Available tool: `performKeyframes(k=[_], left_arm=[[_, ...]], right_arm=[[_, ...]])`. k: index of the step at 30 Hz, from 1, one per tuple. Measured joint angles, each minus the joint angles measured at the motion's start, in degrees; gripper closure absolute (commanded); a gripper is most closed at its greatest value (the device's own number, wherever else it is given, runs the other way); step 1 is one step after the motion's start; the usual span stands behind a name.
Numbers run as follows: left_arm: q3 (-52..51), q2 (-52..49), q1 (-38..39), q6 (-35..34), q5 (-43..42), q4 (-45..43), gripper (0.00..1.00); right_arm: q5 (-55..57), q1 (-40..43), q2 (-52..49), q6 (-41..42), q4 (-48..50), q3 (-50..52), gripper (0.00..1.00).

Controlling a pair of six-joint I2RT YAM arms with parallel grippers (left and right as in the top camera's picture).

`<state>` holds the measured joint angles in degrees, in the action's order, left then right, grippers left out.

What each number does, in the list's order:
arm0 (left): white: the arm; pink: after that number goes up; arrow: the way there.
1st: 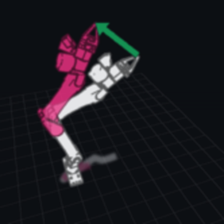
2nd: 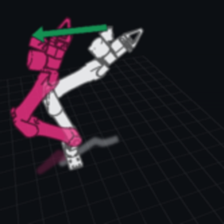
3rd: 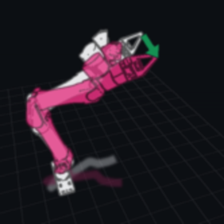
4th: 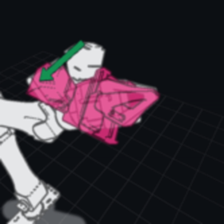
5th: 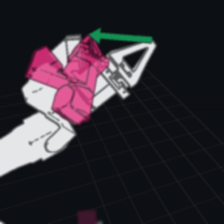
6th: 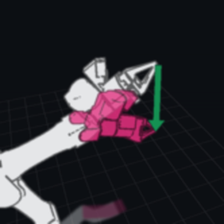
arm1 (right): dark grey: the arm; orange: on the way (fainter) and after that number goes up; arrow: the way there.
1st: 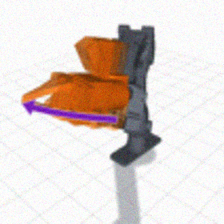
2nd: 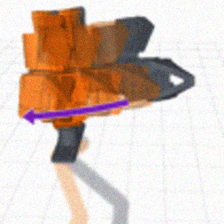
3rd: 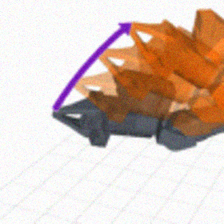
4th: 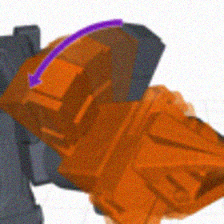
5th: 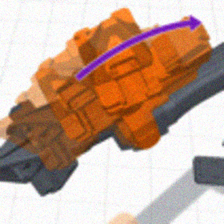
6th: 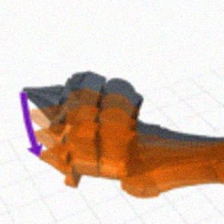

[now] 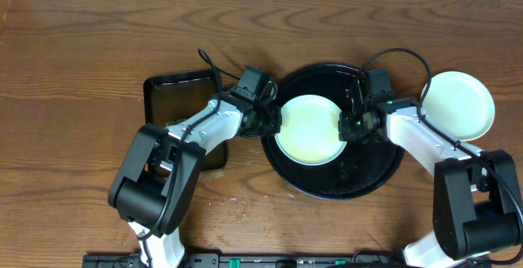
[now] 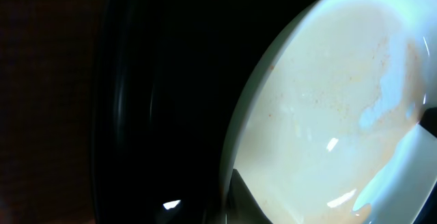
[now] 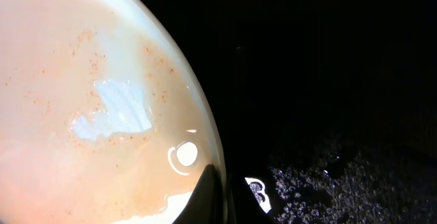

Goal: Clean dirty plates on tray and stack at the side
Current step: 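Scrub the second plate again with the sponge in the left gripper, then release the sponge into the water tray with the left gripper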

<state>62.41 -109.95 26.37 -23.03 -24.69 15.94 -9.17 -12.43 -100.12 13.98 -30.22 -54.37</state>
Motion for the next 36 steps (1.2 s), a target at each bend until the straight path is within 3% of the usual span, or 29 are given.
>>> performKeyframes(k=[8,17,20,24,28,36], left_arm=[[0.5,-0.9,-0.3,-1.2,-0.7,-0.9,0.92],[1.2,-2.4,-0.7,-0.4,-4.6,-3.0,0.93],[1.2,-2.4,-0.8,0.0,-5.0,-3.0,0.93],[1.2,-2.4,-1.0,0.7,-5.1,-2.8,0.93],[1.2,-2.4,-1.3,1.0,-5.5,-2.6,0.92],[1.2,-0.2,-1.5,0.9,-6.9,1.7,0.48]], right_arm=[[-8.7,4.1,-0.4,-3.8,0.5,0.5,0.99],[-22.0,9.0,-0.8,-11.4,1.0,1.3,0.79],[-27.4,9.3,-0.8,-14.7,1.6,1.3,0.82],[-31.2,9.8,-0.8,-15.9,2.2,1.3,0.99],[-32.5,10.3,-0.8,-15.3,2.4,1.3,0.99],[-35.4,9.2,-0.8,-12.3,3.5,1.4,0.99]])
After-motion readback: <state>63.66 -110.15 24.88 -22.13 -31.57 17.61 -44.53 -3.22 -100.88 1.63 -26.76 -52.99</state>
